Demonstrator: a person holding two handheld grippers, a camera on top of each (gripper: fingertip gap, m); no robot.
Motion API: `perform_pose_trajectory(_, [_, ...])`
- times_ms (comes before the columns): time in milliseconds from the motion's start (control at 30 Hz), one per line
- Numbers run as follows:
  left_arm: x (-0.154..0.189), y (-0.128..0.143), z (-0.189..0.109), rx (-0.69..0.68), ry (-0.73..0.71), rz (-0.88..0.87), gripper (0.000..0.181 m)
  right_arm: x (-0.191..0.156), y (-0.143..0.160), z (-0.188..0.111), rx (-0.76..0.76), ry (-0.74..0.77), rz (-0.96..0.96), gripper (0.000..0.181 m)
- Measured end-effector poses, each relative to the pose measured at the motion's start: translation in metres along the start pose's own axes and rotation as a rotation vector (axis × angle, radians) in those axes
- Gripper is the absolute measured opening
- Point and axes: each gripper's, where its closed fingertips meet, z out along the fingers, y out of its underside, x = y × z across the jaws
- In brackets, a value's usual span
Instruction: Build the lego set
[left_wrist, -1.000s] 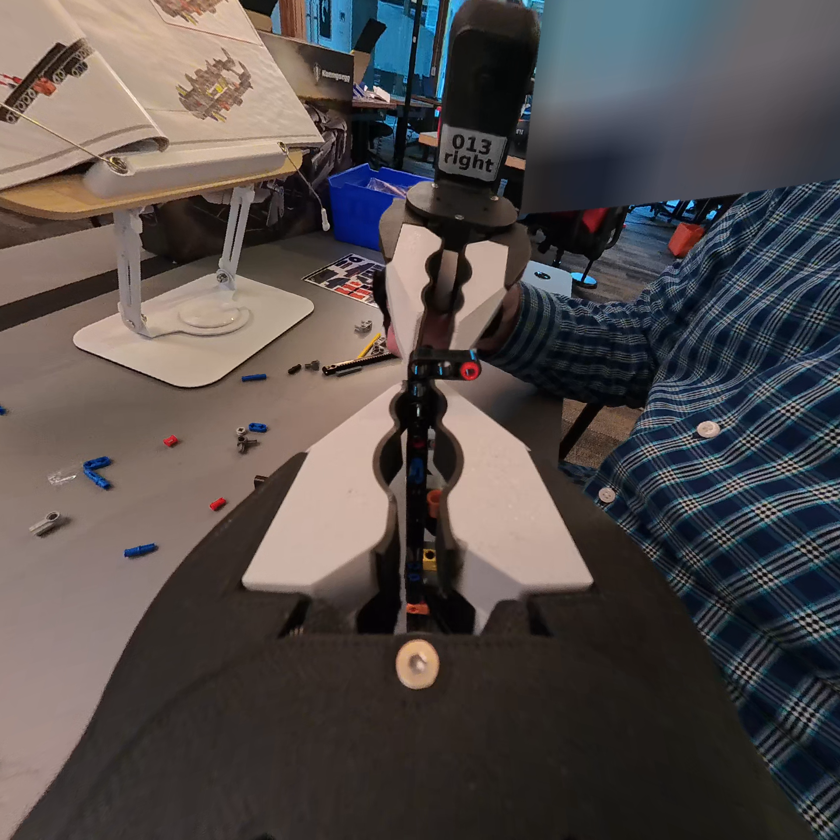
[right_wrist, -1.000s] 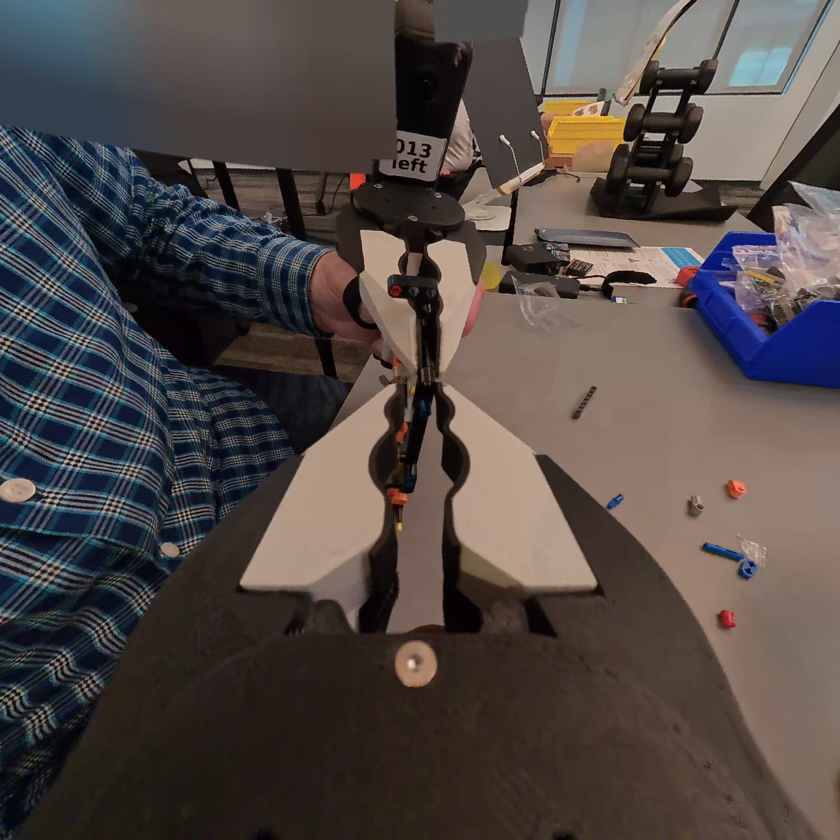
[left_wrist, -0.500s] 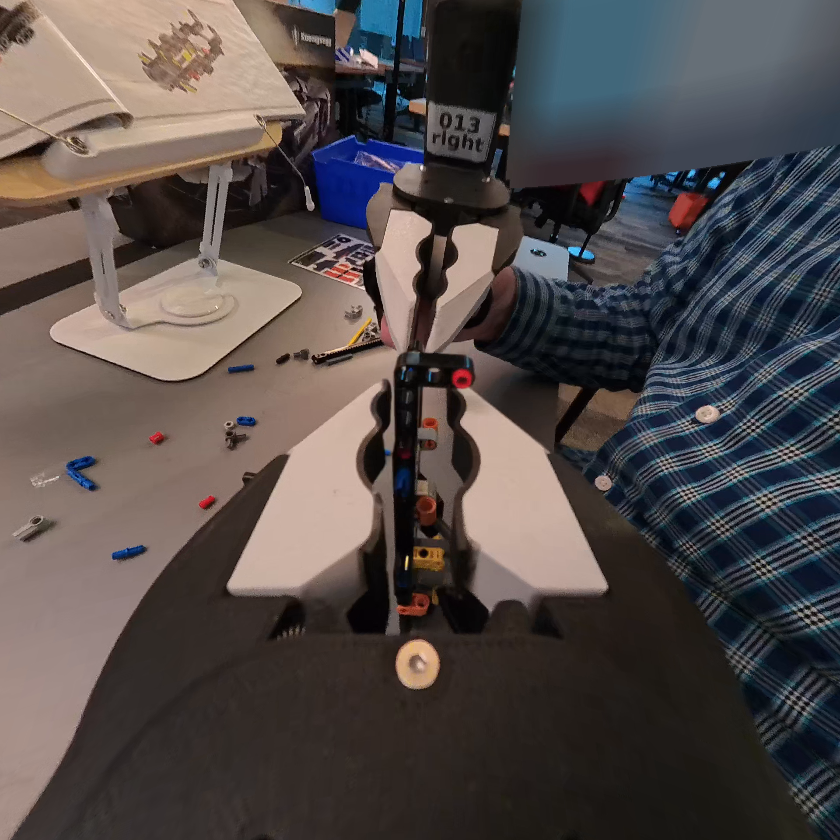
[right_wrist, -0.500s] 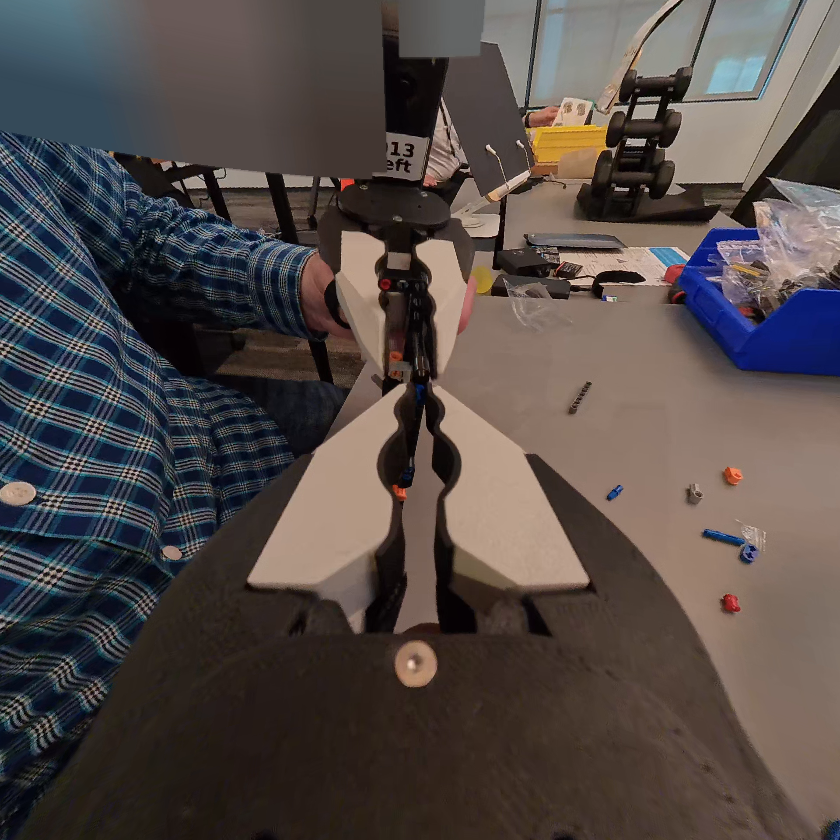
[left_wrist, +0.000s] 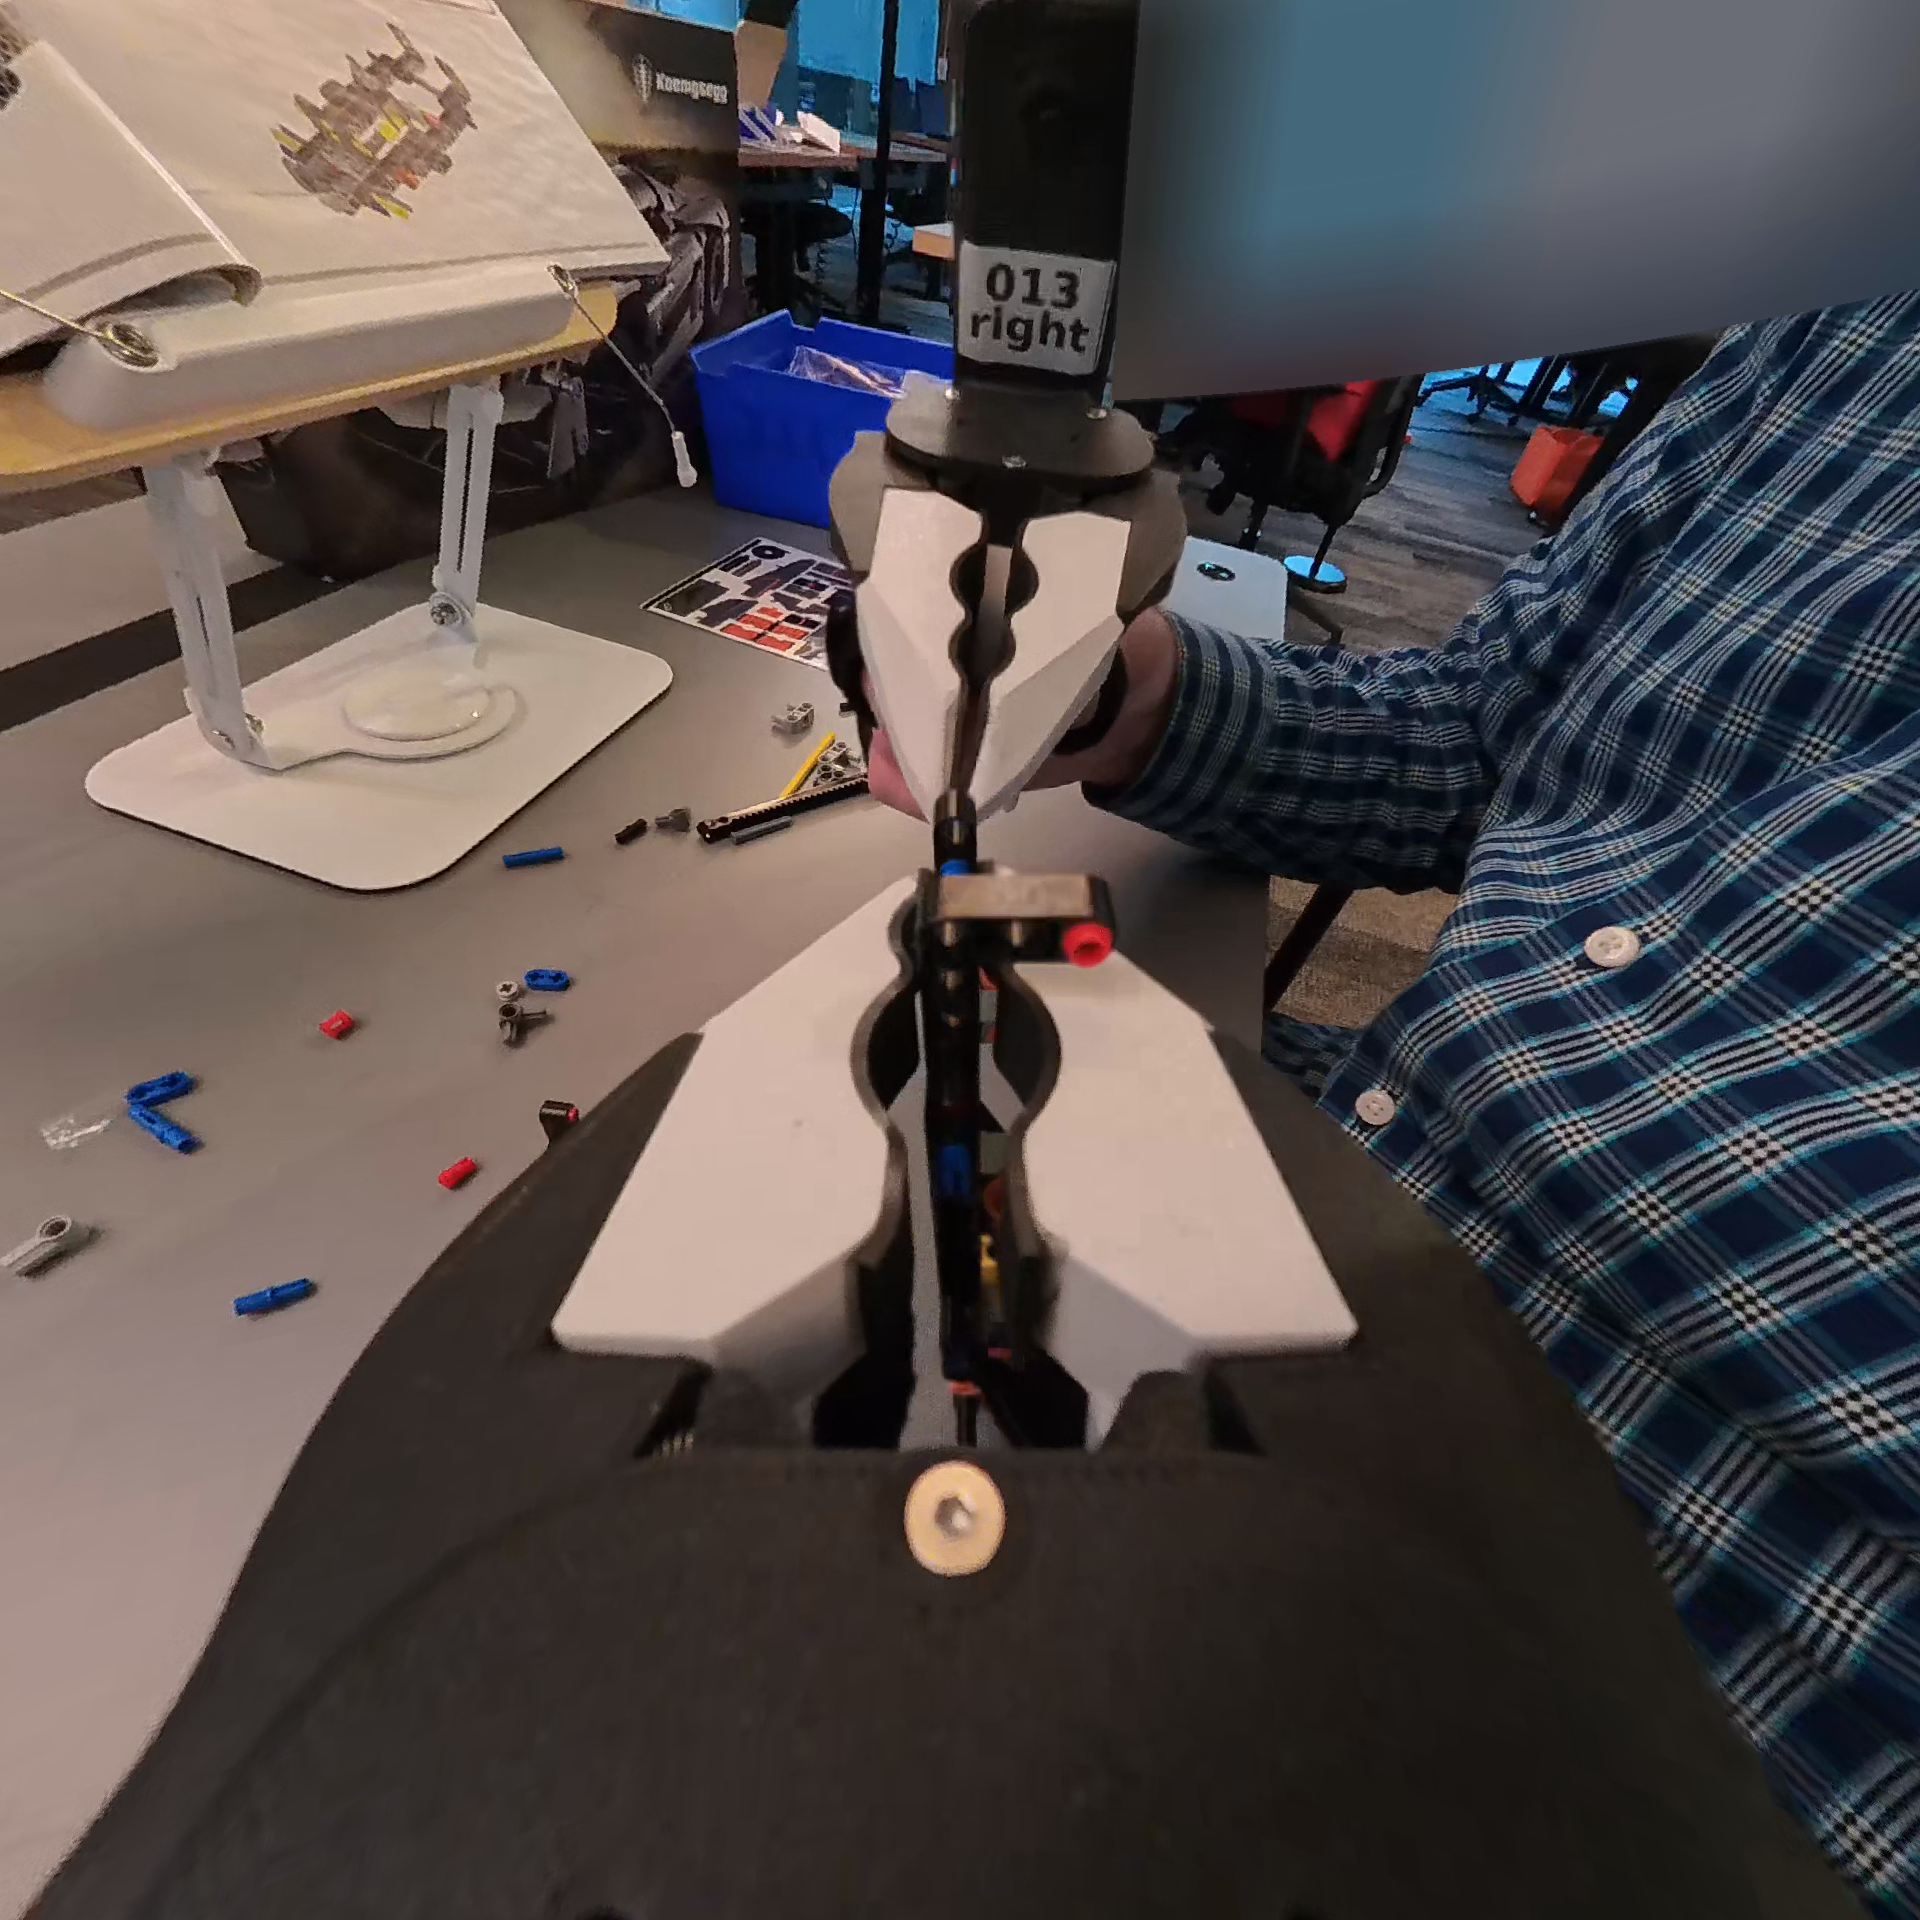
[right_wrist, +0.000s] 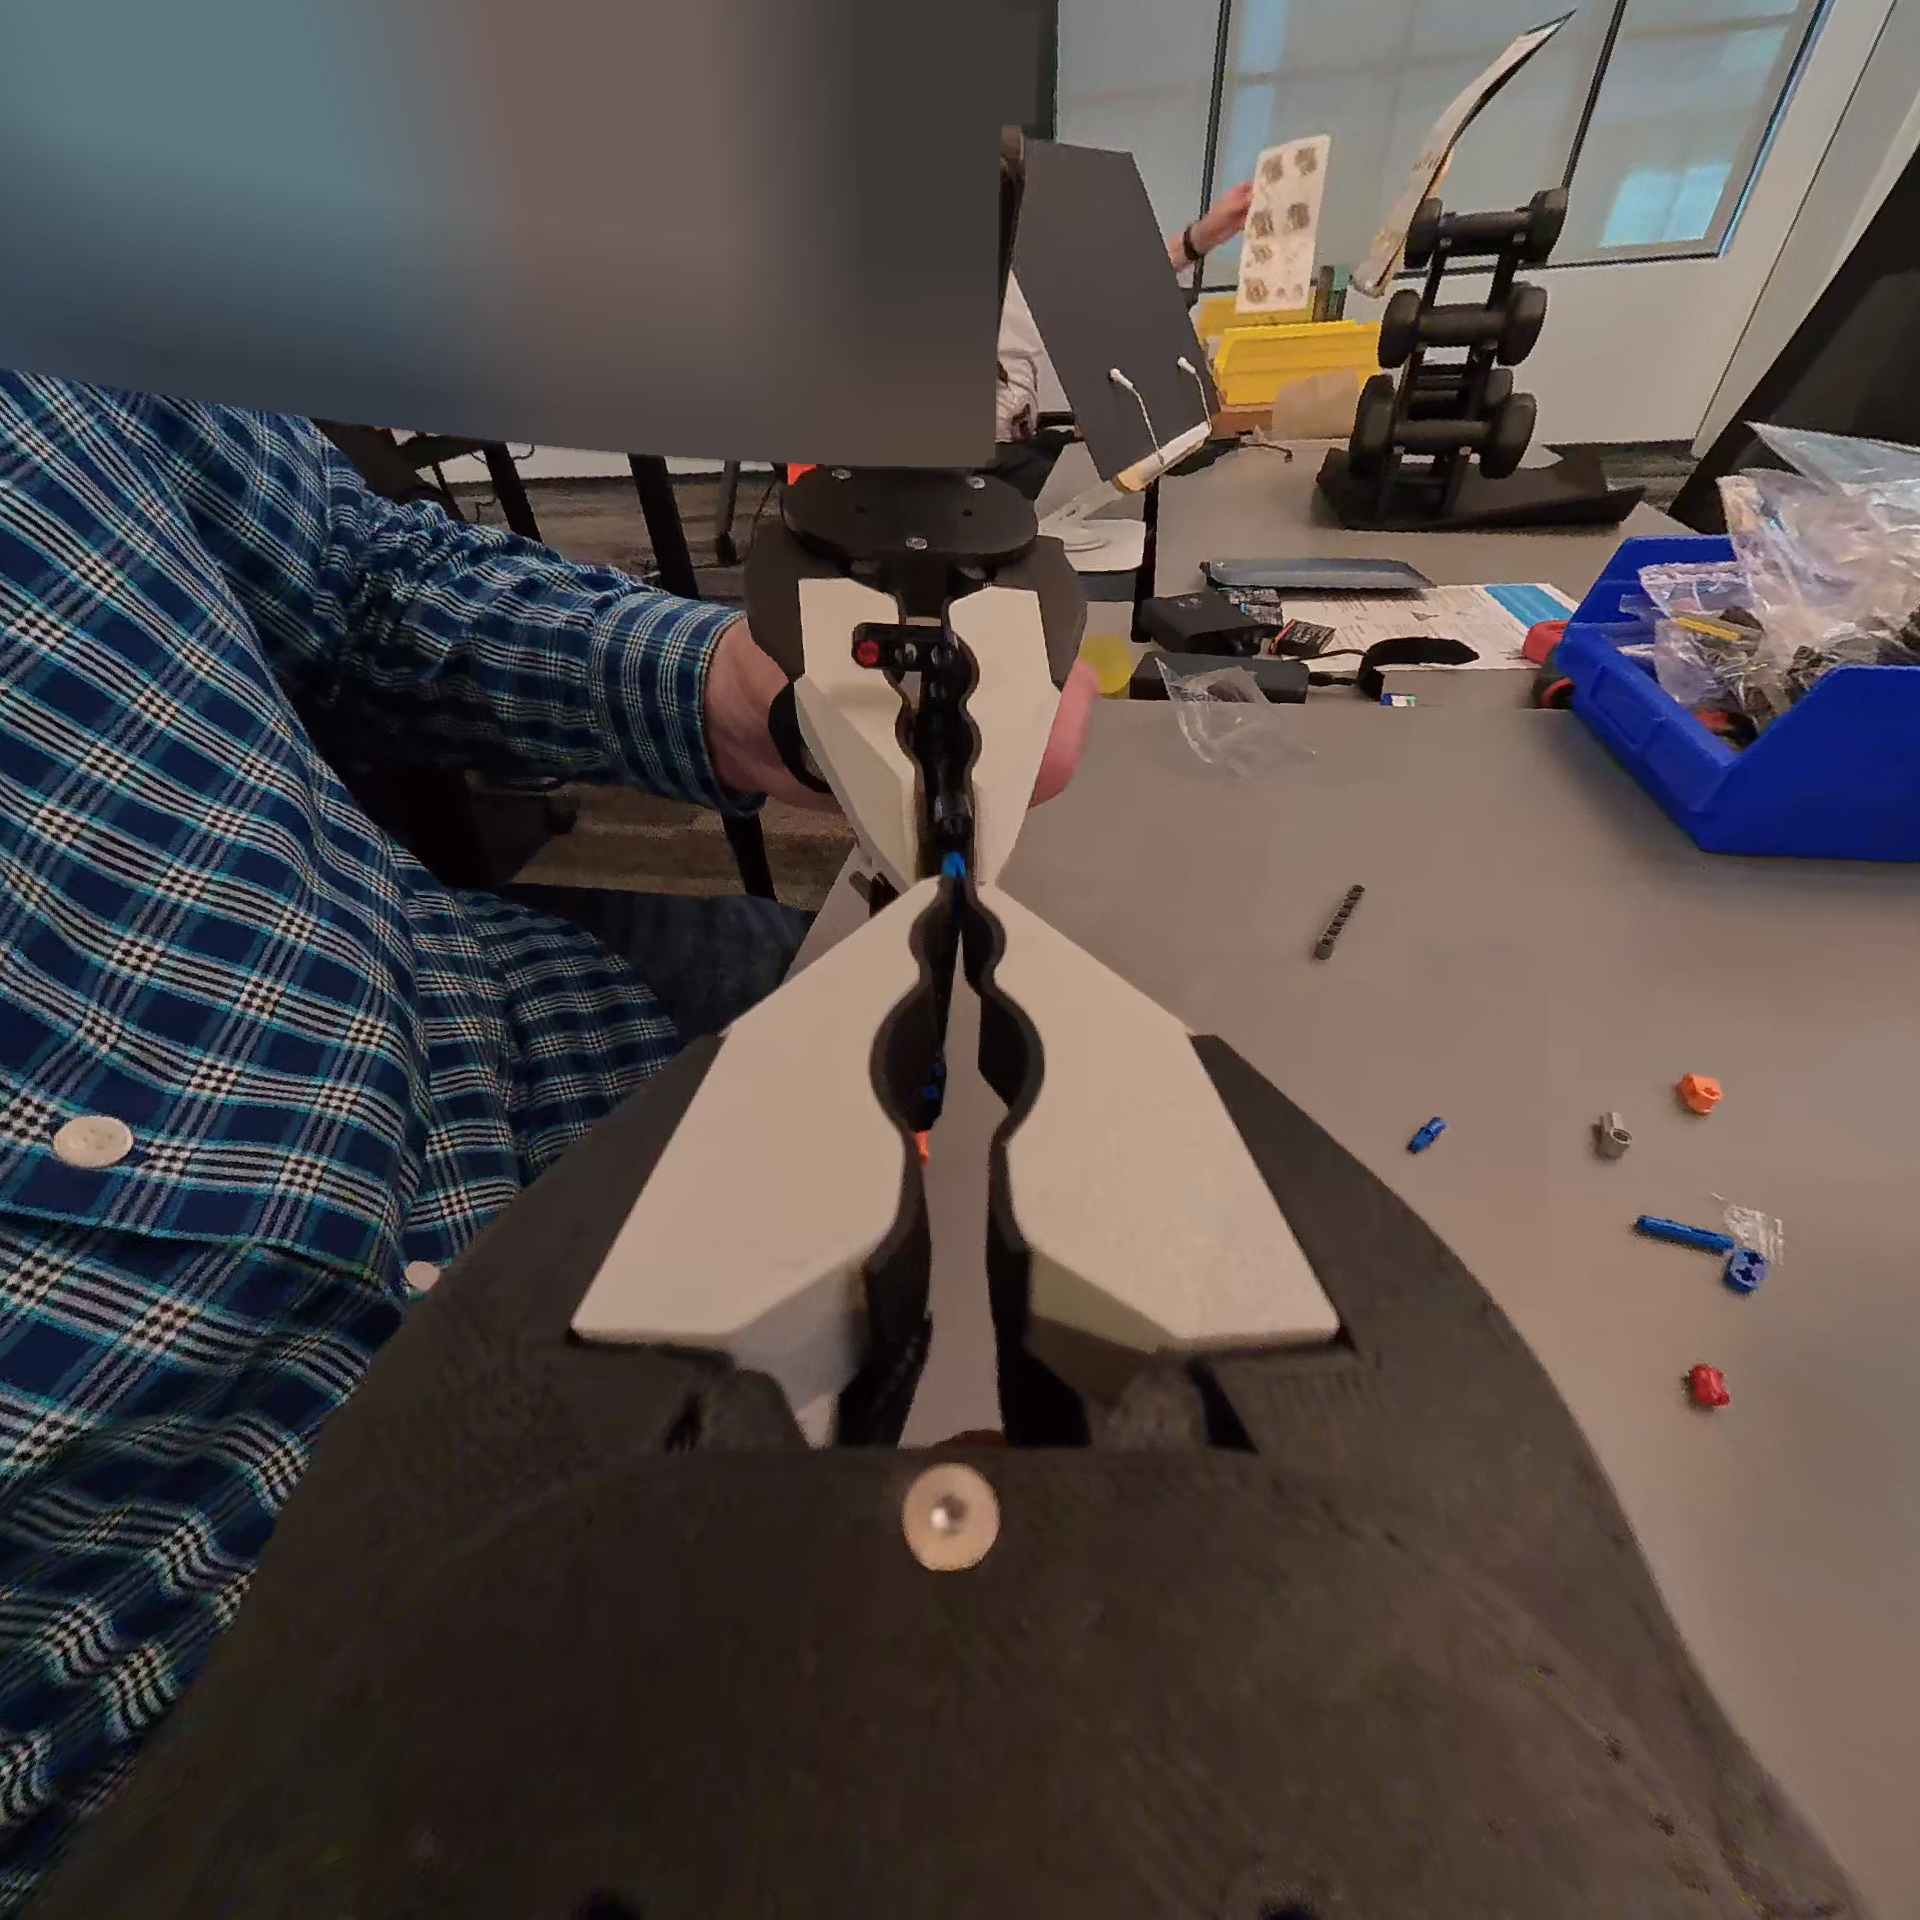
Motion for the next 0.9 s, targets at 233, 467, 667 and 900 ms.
perform_pose_trajectory(233, [0.0006, -0.0003, 0.0005, -0.011, -0.002, 0.014, 0.005, -0.0018, -0.0007, 0.0013, 0.021, -0.003, 0.005, 0.0])
perform_pose_trajectory(467, [-0.0005, 0.0, 0.002, -0.027, -0.014, 0.029, 0.005, -0.0001, 0.0002, 0.0008, -0.018, 0.022, -0.026, 0.0])
perform_pose_trajectory(667, [-0.0012, -0.0007, 0.0044, -0.04, -0.026, 0.041, 0.005, -0.0011, -0.0001, 0.0048, -0.042, 0.03, -0.047, 0.0])
perform_pose_trajectory(900, [-0.0023, -0.0005, 0.006, -0.058, -0.039, 0.052, 0.005, 0.0, 0.0004, 0.0037, -0.053, 0.034, -0.034, 0.0])
